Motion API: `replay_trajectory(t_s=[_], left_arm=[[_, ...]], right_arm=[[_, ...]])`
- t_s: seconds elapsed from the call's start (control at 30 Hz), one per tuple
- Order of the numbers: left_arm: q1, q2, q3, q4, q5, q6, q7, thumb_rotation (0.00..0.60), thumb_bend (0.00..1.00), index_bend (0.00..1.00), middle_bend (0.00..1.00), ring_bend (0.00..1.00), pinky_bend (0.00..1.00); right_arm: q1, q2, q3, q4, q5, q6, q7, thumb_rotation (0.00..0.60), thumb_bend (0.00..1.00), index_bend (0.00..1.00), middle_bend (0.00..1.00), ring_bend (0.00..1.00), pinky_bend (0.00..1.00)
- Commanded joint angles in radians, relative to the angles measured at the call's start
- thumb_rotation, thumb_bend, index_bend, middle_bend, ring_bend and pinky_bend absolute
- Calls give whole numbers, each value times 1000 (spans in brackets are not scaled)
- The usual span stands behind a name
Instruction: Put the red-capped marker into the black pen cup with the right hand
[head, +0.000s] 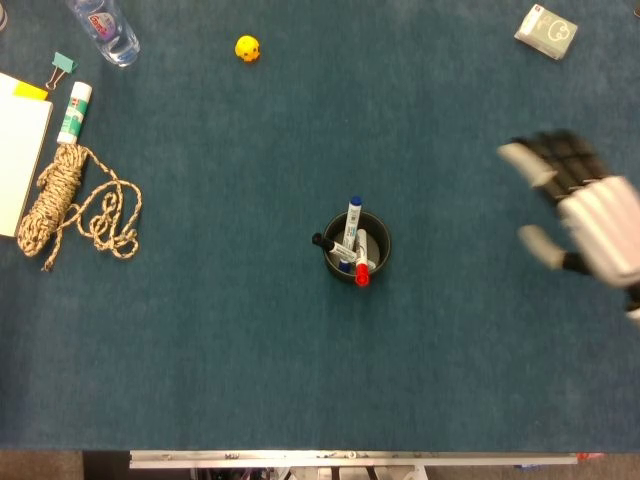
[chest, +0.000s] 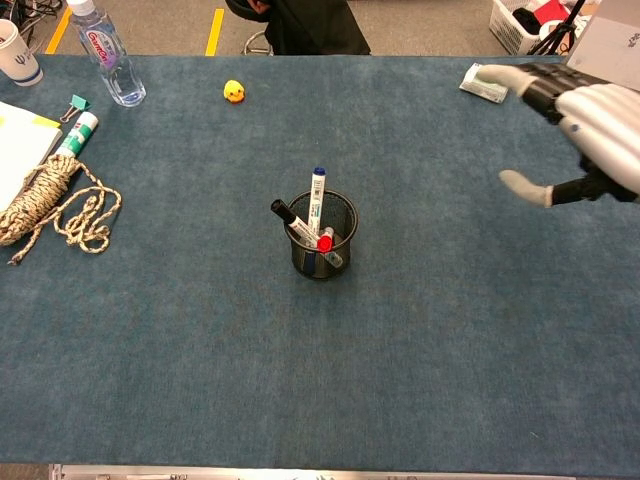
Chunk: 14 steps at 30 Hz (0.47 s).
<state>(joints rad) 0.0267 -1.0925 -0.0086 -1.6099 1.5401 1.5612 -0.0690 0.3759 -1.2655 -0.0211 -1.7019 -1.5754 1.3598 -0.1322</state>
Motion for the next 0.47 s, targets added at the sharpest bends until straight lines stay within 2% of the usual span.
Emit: replay_trajectory(t_s=[0.03, 0.27, 0.47], left_arm=[[-7, -6, -5, 10, 6, 2, -4, 600, 308, 198, 219, 204, 97], [-31, -21, -9, 18, 14, -20, 5, 600, 308, 198, 219, 204, 97], [-48, -26, -12, 14, 16, -38, 13, 600, 308, 198, 219, 204, 97]], right_arm=[[-76, 51, -14, 4, 65, 61, -39, 600, 341, 24, 119, 0, 8], [-186, 104, -28, 27, 116, 146, -5, 600, 341, 61, 131, 0, 7], [-250, 120, -30, 36, 109, 204, 28, 600, 341, 82, 146, 0, 7]])
